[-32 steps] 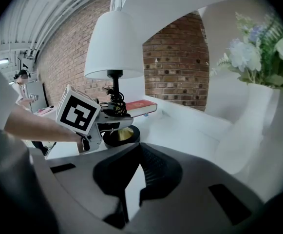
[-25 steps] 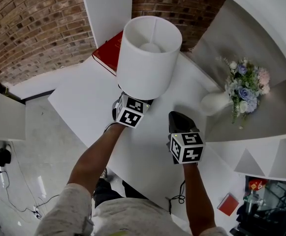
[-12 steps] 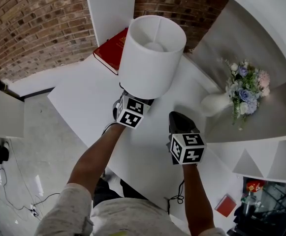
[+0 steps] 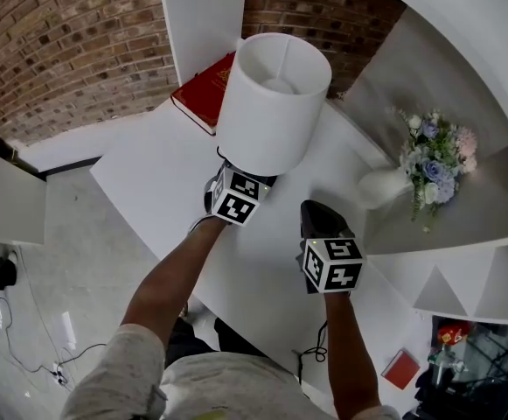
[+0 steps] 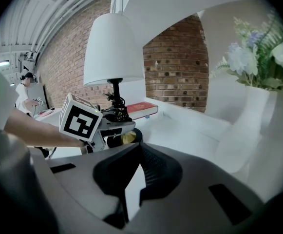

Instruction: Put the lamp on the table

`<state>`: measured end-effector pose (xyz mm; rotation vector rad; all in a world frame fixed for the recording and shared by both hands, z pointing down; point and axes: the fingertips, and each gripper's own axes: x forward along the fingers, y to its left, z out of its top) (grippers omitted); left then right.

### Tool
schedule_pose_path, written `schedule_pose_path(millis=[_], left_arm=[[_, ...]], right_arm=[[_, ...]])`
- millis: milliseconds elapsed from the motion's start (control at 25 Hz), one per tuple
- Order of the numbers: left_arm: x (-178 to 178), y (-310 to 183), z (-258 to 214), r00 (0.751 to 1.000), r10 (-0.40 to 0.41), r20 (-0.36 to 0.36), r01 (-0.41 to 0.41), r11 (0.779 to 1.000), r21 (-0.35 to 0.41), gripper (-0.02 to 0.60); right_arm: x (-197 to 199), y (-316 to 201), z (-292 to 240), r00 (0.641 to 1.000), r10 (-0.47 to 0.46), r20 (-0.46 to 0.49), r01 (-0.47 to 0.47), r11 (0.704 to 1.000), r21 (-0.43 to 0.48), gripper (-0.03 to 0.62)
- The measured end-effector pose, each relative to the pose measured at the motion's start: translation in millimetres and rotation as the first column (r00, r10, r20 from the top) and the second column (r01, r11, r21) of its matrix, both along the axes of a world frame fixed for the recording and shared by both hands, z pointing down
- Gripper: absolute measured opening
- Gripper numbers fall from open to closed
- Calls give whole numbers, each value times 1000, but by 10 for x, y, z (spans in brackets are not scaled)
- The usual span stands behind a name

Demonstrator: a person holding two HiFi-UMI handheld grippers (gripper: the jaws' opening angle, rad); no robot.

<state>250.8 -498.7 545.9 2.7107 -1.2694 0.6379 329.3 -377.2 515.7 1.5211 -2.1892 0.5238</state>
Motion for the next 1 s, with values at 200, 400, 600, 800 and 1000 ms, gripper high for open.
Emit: schedule_pose_path(millis=[200, 400, 600, 800, 1000], left_arm=[[24, 43, 21, 999, 17, -45, -21, 997, -75, 167], [35, 66, -1, 999, 34, -25, -35, 997, -74, 204], [-84, 166, 7, 1000, 18, 13, -17, 995, -95, 201], [-236, 274, -45, 999, 5, 38, -1, 996, -94, 199], [-413, 415, -107, 999, -25, 33, 28, 995, -98, 187]], right_arm=[[-67, -3, -37, 1000, -10, 9, 10, 1000, 8, 5], [-128, -4, -53, 1000, -17, 24, 17, 1000, 13, 5], [-198, -9, -104, 999, -19, 46, 18, 1000, 22, 5], [-348, -45, -175, 997, -32, 76, 29, 999, 38, 5], [-520, -42, -219, 994, -54, 99, 50, 997, 51, 5]])
